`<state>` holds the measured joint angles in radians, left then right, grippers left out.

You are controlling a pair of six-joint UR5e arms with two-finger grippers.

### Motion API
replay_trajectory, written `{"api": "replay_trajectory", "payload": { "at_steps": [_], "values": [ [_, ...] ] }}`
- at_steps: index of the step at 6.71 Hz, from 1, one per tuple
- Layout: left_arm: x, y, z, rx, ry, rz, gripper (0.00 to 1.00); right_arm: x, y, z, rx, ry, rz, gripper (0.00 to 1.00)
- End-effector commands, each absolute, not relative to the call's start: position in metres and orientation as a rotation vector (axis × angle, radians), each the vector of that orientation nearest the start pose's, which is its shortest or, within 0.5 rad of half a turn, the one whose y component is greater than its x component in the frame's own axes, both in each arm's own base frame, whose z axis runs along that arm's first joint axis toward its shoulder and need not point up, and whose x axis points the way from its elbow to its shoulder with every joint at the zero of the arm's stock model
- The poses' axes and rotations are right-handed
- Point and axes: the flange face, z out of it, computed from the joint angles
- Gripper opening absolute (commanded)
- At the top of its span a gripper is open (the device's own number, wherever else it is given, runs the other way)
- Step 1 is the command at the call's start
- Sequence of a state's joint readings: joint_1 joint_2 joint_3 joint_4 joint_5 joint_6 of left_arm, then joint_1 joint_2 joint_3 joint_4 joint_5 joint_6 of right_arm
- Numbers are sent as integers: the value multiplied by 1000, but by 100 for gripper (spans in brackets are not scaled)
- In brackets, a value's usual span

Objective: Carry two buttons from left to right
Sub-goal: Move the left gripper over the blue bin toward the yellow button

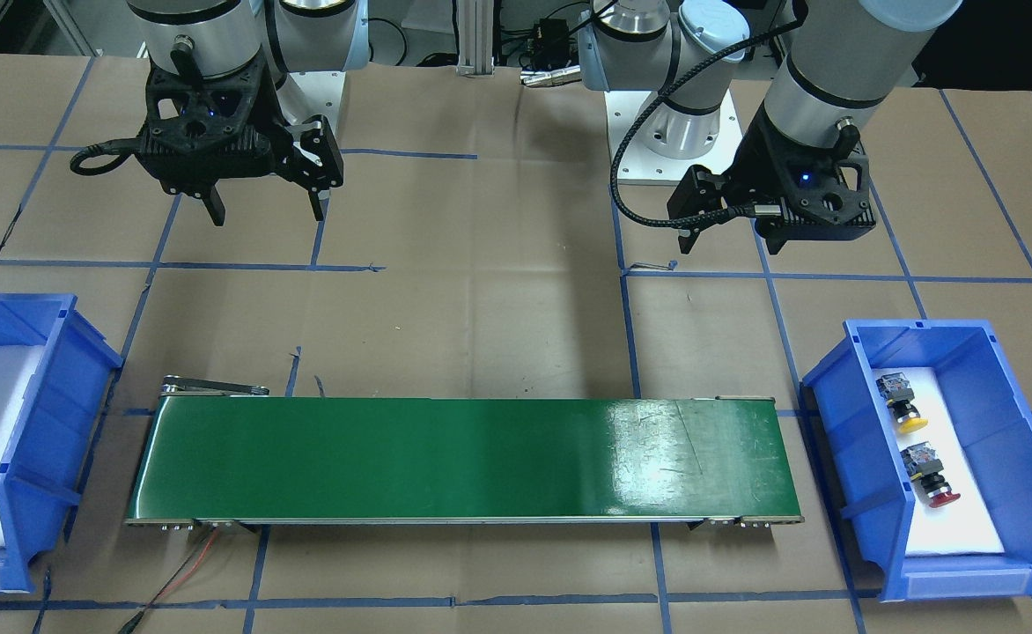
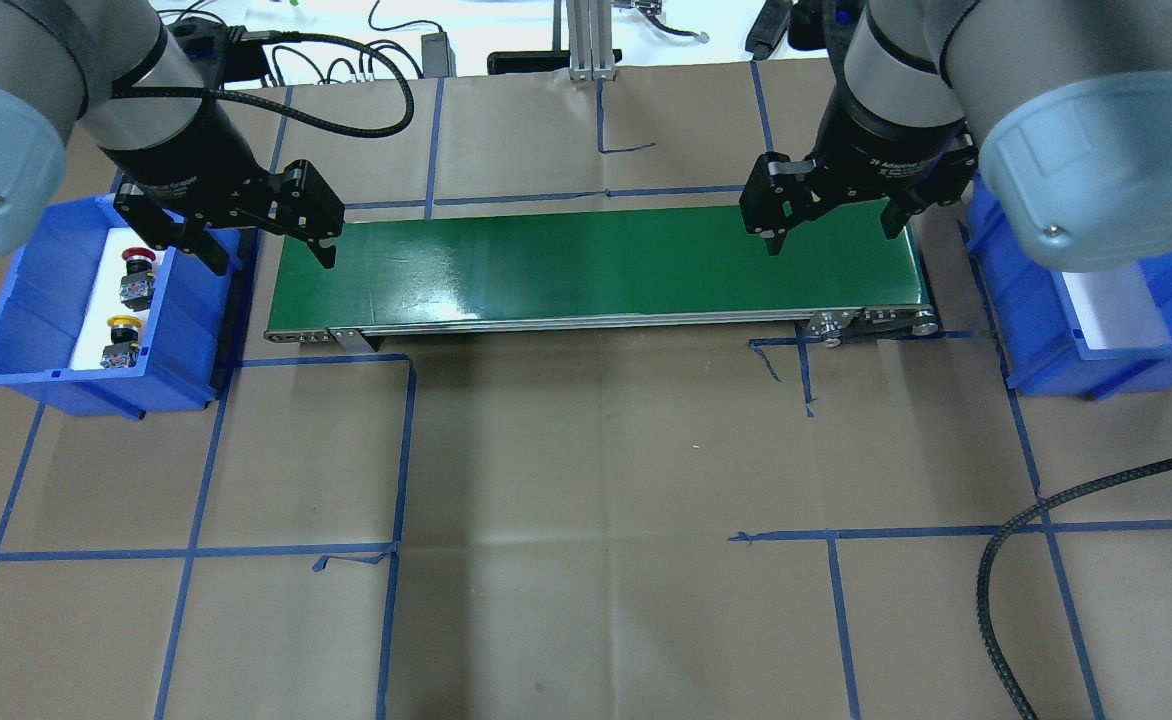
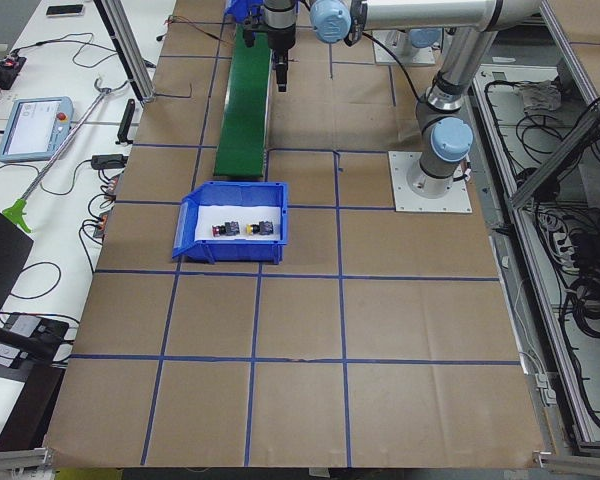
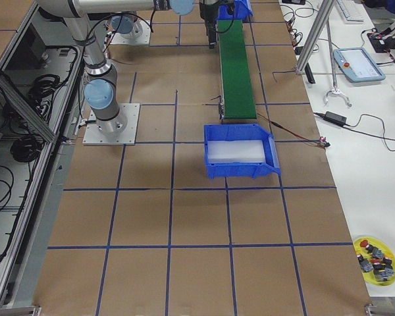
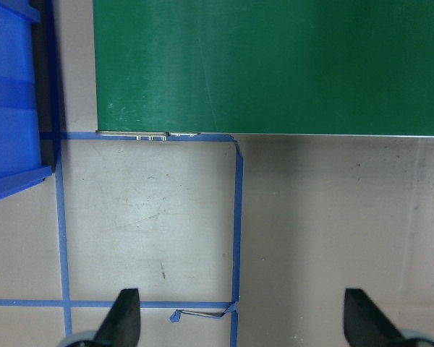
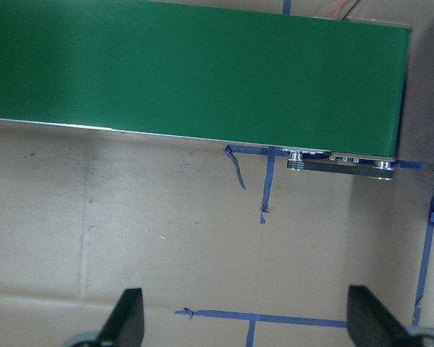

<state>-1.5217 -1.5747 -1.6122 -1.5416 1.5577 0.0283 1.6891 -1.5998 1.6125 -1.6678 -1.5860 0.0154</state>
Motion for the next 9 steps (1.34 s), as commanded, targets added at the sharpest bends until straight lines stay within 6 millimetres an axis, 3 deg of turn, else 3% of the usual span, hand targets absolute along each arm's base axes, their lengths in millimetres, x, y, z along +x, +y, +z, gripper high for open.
{"api": "replay_trajectory", "payload": {
  "at_steps": [1, 7, 8, 9],
  "values": [
    [-110, -497, 469, -34, 3154, 23, 100, 189, -467, 488, -159, 3145, -105, 100],
    [-101, -497, 474, -31, 3146, 4, 100, 189, -467, 487, -159, 3144, -103, 100],
    [-78, -505, 480, -77, 3147, -18, 100, 189, -466, 487, -161, 3144, -103, 100],
    [-40, -509, 482, -99, 3146, -21, 100, 189, -467, 485, -161, 3144, -98, 100]
  ]
}}
